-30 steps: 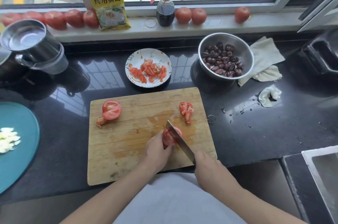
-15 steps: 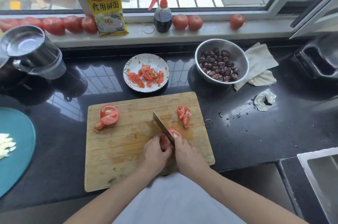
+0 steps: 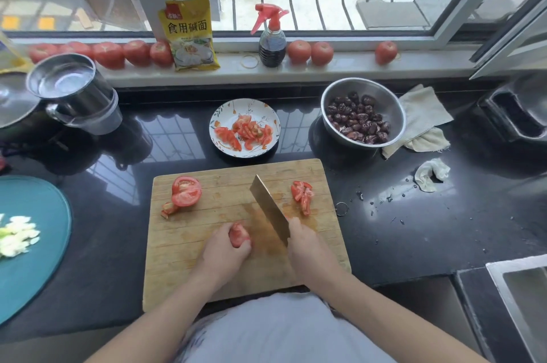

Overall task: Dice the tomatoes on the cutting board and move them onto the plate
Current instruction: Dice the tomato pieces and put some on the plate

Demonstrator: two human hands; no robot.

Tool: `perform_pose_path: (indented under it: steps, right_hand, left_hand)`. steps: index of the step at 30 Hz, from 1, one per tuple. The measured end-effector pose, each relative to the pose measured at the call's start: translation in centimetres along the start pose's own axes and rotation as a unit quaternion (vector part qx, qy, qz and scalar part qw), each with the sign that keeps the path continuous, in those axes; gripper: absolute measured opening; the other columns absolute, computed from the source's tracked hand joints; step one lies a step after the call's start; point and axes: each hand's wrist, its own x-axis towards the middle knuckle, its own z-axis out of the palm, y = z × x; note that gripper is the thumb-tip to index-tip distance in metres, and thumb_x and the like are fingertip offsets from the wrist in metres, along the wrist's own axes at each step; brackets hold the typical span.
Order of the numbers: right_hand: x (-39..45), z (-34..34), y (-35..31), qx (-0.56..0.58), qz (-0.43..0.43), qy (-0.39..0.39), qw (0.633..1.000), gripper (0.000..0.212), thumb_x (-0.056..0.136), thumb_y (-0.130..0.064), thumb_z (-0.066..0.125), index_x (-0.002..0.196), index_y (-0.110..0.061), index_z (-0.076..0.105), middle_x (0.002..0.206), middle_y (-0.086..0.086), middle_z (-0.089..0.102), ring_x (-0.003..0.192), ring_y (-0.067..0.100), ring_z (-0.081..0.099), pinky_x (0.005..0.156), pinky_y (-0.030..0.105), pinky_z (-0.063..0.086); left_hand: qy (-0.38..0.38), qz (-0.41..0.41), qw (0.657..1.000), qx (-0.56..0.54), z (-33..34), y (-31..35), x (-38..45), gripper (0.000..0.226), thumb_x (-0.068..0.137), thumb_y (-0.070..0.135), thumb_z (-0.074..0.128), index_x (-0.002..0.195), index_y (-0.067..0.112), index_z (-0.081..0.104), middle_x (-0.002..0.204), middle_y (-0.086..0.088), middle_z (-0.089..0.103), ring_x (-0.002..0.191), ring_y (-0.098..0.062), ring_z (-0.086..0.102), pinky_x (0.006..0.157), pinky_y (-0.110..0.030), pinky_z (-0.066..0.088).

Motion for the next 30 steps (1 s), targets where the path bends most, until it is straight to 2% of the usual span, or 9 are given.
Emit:
perform_pose_path:
  steps: [2,5,9,14,18,21,24,28,30]
  right_hand:
    - [-1.2,-0.3,0.7,0.026,0.013,0.015,0.999,0.021,0.096,-0.009,0.038,0.092,-0.027,0.028,0.093,0.0,0.056,0.081,0.029,0.052,0.065,0.041,0.042]
    - [-2.5,-1.1,1.7,0.048,0.023,0.035,0.998,0.02,0.098,-0.014,0.039,0.084,-0.023,0.029,0.076,-0.003,0.054,0.068,0.024,0.051,0.06,0.043,0.042]
    - [-3.2,-2.3,3.1,0.062,0.04,0.074,0.995,0.023,0.098,-0.017,0.042,0.08,-0.023,0.028,0.071,-0.004,0.049,0.064,0.022,0.048,0.053,0.038,0.034]
    - [-3.6,-3.7,4.5,0.066,0.049,0.097,0.992,0.013,0.098,-0.02,0.044,0.091,-0.022,0.033,0.076,0.0,0.054,0.074,0.034,0.054,0.063,0.044,0.044]
    - [-4.1,-4.1,5.3,0.06,0.048,0.094,0.993,0.021,0.097,-0.02,0.044,0.086,-0.025,0.027,0.073,-0.003,0.048,0.07,0.032,0.048,0.06,0.041,0.038]
    - [-4.3,-3.9,5.7,0.055,0.055,0.082,0.994,0.021,0.098,-0.019,0.043,0.085,-0.023,0.027,0.073,-0.002,0.048,0.07,0.035,0.048,0.061,0.043,0.039]
    - [-4.5,-3.7,6.0,0.056,0.061,0.075,0.994,0.028,0.098,-0.02,0.044,0.081,-0.025,0.023,0.07,-0.005,0.044,0.068,0.034,0.046,0.059,0.041,0.036]
    - [-4.5,-3.4,6.2,0.042,0.07,0.062,0.995,0.027,0.099,-0.022,0.045,0.081,-0.026,0.024,0.072,-0.005,0.046,0.071,0.032,0.05,0.062,0.042,0.043]
    - [-4.4,-3.0,6.2,0.037,0.071,0.052,0.995,0.021,0.098,-0.022,0.045,0.087,-0.026,0.028,0.075,-0.004,0.051,0.074,0.032,0.055,0.065,0.043,0.048]
  left_hand:
    - [-0.019,-0.009,0.999,0.044,-2.5,-1.5,0.3,0.062,0.093,0.037,0.069,0.15,0.024,0.049,0.138,-0.001,0.058,0.126,-0.023,0.057,0.103,-0.035,0.046]
    - [-0.048,-0.019,0.991,0.123,-4.9,-2.0,0.5,0.064,0.094,0.04,0.065,0.153,0.025,0.045,0.141,-0.003,0.048,0.128,-0.023,0.052,0.113,-0.039,0.043]
    - [0.019,0.053,0.953,0.297,-3.4,2.2,-0.3,0.066,0.091,0.057,0.061,0.148,0.025,0.045,0.149,-0.005,0.043,0.136,-0.027,0.038,0.117,-0.045,0.035]
    - [-0.069,0.001,0.989,0.135,3.8,8.8,-1.2,0.115,0.087,0.063,0.071,0.166,0.016,0.002,0.172,-0.013,0.009,0.159,-0.034,0.008,0.127,-0.049,0.017]
    - [0.013,0.017,0.984,0.177,6.0,9.5,0.2,0.096,0.087,0.061,0.071,0.158,0.015,0.027,0.162,-0.012,0.031,0.15,-0.033,0.027,0.122,-0.045,0.029]
    - [-0.01,0.088,0.98,0.179,5.9,9.6,1.2,0.066,0.09,0.045,0.072,0.144,0.019,0.044,0.142,-0.002,0.047,0.137,-0.023,0.042,0.116,-0.039,0.039]
    - [-0.075,0.216,0.936,0.267,4.7,8.9,1.5,0.06,0.089,0.026,0.064,0.144,0.021,0.042,0.136,0.0,0.048,0.129,-0.024,0.048,0.108,-0.037,0.044]
    - [-0.153,0.386,0.809,0.415,1.8,6.8,2.1,0.074,0.09,0.011,0.057,0.157,0.024,0.029,0.156,-0.002,0.039,0.135,-0.026,0.041,0.111,-0.039,0.041]
    - [-0.178,0.403,0.792,0.423,0.9,5.9,1.8,0.08,0.095,0.012,0.057,0.161,0.032,0.018,0.166,0.0,0.026,0.148,-0.027,0.029,0.118,-0.041,0.034]
